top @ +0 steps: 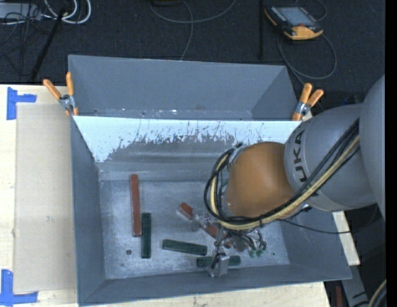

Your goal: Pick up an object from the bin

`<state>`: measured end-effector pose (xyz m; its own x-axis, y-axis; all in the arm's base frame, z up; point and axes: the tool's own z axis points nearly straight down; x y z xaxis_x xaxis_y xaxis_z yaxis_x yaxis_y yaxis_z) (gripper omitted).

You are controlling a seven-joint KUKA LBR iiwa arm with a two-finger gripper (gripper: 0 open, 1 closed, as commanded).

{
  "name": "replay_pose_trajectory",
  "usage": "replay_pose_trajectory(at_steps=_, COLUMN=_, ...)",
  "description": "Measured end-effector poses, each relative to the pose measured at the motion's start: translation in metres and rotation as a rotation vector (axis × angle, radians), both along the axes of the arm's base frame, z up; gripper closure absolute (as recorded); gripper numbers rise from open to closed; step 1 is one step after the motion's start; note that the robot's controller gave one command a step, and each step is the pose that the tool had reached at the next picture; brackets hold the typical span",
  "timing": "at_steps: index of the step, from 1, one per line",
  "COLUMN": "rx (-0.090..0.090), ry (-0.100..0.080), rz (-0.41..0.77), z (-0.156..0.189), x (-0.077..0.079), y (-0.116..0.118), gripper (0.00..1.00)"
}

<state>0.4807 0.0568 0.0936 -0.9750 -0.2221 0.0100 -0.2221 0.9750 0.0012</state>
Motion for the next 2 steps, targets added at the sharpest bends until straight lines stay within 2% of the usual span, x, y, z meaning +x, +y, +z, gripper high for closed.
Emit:
replay_pose_trajectory(at_steps=1, rx=0.003, ry=-0.022, rz=0.132, z=-0.022, x=0.0027, y=0.0374, gripper=0.0)
replay_pose_trajectory(at_steps=2, rx=0.003, ry=-0.011, rz=0.127, z=-0.0238, x=-0.0008, y=0.037, gripper=1.0)
